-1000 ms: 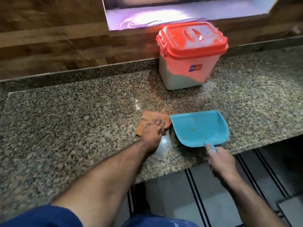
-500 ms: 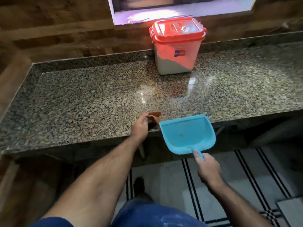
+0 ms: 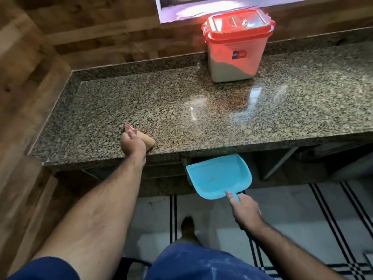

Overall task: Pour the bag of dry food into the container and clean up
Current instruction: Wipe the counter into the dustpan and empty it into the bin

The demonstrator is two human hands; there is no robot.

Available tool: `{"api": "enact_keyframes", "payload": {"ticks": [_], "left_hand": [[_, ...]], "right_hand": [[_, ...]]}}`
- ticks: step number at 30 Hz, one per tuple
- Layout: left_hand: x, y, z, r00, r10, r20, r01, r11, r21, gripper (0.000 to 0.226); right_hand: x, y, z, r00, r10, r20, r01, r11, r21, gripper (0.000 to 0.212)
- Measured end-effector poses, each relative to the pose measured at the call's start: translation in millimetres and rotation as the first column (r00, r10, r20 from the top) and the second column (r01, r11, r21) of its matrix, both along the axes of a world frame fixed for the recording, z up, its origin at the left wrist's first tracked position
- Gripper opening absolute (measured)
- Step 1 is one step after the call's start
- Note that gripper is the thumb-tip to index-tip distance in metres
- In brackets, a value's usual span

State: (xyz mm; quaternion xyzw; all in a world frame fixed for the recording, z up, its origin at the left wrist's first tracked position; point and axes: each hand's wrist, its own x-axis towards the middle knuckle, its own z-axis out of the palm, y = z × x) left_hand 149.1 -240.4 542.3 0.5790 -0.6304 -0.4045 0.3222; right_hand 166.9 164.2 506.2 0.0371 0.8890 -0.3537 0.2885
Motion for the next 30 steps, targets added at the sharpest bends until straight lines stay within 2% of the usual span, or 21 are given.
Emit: {"api": "enact_keyframes", "payload": {"ticks": [4, 6, 8, 10, 11, 12, 14, 15, 17, 18, 21, 22, 23, 24, 26, 28, 30], "left_hand": [[2.2, -63.7, -18.0, 0.979, -0.021, 0.201, 0.037, 0.996, -0.077, 0.047], [1.9, -88.4, -36.9, 0.935, -0.109, 0.336, 0.150, 0.984, -0.101, 0.044], [2.4, -74.5, -28.8, 0.848, -0.245, 0.469, 0.329, 0.939, -0.104, 0.037], [1.9, -45.9, -27.4, 0.792, -0.423, 0.440, 0.492, 0.869, -0.050, 0.030], [1.0, -31.4, -34.7, 0.773, -0.472, 0.424, 0.547, 0.834, -0.069, 0.033], [-0.2, -13.3, -42.9, 0.766, -0.470, 0.438, 0.570, 0.812, -0.124, 0.036], [-7.9, 18.1, -64.3, 0.767, -0.419, 0.486, 0.568, 0.796, -0.210, 0.026], [-16.2, 35.9, -65.7, 0.777, -0.415, 0.474, 0.561, 0.798, -0.220, 0.022], [-40.2, 68.7, -65.0, 0.764, -0.514, 0.389, 0.618, 0.757, -0.213, 0.031], [-55.7, 84.9, -61.0, 0.712, -0.602, 0.362, 0.687, 0.704, -0.180, 0.034], [-103.0, 133.7, -56.5, 0.472, -0.813, 0.342, 0.871, 0.489, -0.041, 0.026], [-115.4, 146.7, -51.6, 0.414, -0.866, 0.281, 0.899, 0.438, 0.026, 0.025], [-126.0, 152.6, -44.8, 0.397, -0.901, 0.173, 0.906, 0.415, 0.085, 0.026], [-135.4, 152.2, -36.7, 0.419, -0.907, 0.042, 0.895, 0.421, 0.150, 0.026], [-148.7, 138.1, -24.6, 0.553, -0.821, -0.142, 0.824, 0.514, 0.237, 0.026], [-152.2, 117.5, -19.1, 0.640, -0.755, -0.143, 0.768, 0.619, 0.164, 0.023], [-146.4, 102.3, -15.6, 0.681, -0.719, -0.136, 0.728, 0.685, 0.029, 0.023]], "right_hand": [[-17.2, -11.6, -0.7, 0.999, -0.045, 0.016, 0.045, 0.999, 0.017, 0.054], [-21.9, -15.4, -2.5, 0.998, -0.050, 0.026, 0.049, 0.998, 0.044, 0.054], [-25.9, -18.3, -4.2, 0.999, -0.044, 0.023, 0.042, 0.996, 0.075, 0.056], [-30.2, -21.4, -2.8, 0.998, -0.057, 0.024, 0.055, 0.995, 0.079, 0.058], [-32.7, -22.8, -1.5, 0.998, -0.053, 0.025, 0.051, 0.994, 0.092, 0.058], [-35.2, -24.1, 0.0, 0.998, -0.048, 0.026, 0.045, 0.993, 0.112, 0.059], [-40.0, -25.4, -1.0, 0.998, -0.054, 0.025, 0.050, 0.990, 0.133, 0.060], [-42.2, -26.1, -1.1, 0.998, -0.059, 0.020, 0.056, 0.989, 0.136, 0.061], [-47.3, -28.7, 1.0, 0.997, -0.068, 0.019, 0.065, 0.987, 0.145, 0.058], [-50.1, -30.0, 0.9, 0.997, -0.077, 0.025, 0.073, 0.986, 0.147, 0.057], [-56.7, -30.3, -0.2, 0.994, -0.102, 0.033, 0.095, 0.982, 0.161, 0.056], [-58.2, -29.7, -0.2, 0.994, -0.102, 0.031, 0.095, 0.980, 0.174, 0.057], [-59.0, -29.1, -1.0, 0.994, -0.102, 0.031, 0.095, 0.978, 0.186, 0.059], [-59.4, -28.3, -2.1, 0.995, -0.100, 0.029, 0.092, 0.976, 0.196, 0.060], [-60.7, -25.0, -3.9, 0.997, -0.080, 0.020, 0.074, 0.973, 0.217, 0.059], [-62.6, -20.6, -6.1, 0.997, -0.079, 0.009, 0.075, 0.972, 0.224, 0.058], [-65.9, -16.5, -6.8, 0.997, -0.081, 0.010, 0.077, 0.969, 0.234, 0.058]]}}
